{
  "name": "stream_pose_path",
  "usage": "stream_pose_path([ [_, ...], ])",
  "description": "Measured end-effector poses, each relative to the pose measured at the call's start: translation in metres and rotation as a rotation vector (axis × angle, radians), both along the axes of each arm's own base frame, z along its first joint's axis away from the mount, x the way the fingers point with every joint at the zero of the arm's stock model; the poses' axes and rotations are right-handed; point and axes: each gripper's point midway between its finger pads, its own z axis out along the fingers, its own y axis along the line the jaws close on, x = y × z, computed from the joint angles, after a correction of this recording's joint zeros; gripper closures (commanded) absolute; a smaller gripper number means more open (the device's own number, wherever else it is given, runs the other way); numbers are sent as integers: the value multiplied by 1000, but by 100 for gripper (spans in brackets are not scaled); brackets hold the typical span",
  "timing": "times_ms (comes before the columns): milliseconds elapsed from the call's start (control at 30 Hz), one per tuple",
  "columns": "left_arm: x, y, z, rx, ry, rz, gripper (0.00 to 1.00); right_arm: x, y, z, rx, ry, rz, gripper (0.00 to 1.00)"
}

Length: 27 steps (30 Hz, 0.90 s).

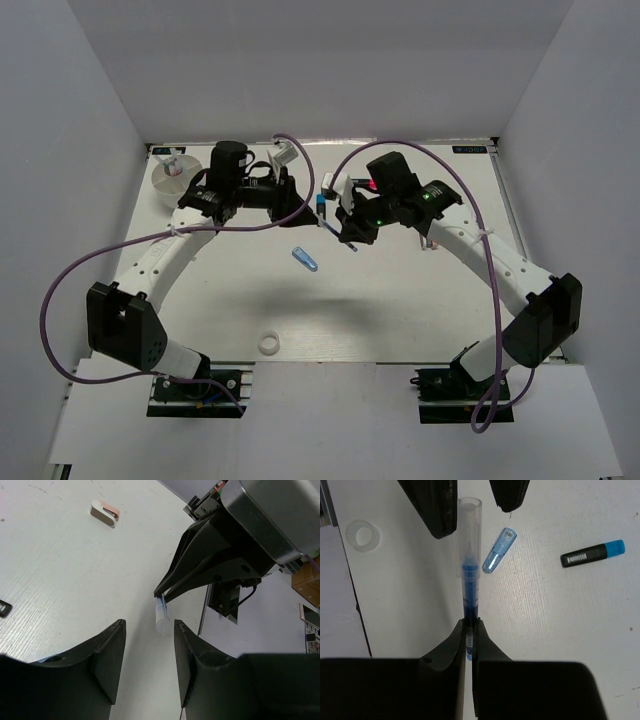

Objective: Sort the stationery into containers
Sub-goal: Pick up the pen from the center of the board.

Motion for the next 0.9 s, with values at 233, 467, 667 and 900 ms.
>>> stream_pose_path([
  [233,-4,-5,-1,1,-2,-16,54,-1,4,1,1,-2,10,100],
  [467,-4,-7,-1,0,5,-21,82,0,4,-1,-10,-8,4,100],
  [667,-1,-6,-2,8,19,10,100,2,3,-1,-10,-7,-13,62],
  [900,18,6,-11,52,58,150,100,22,-2,13,43,-4,-153,11],
])
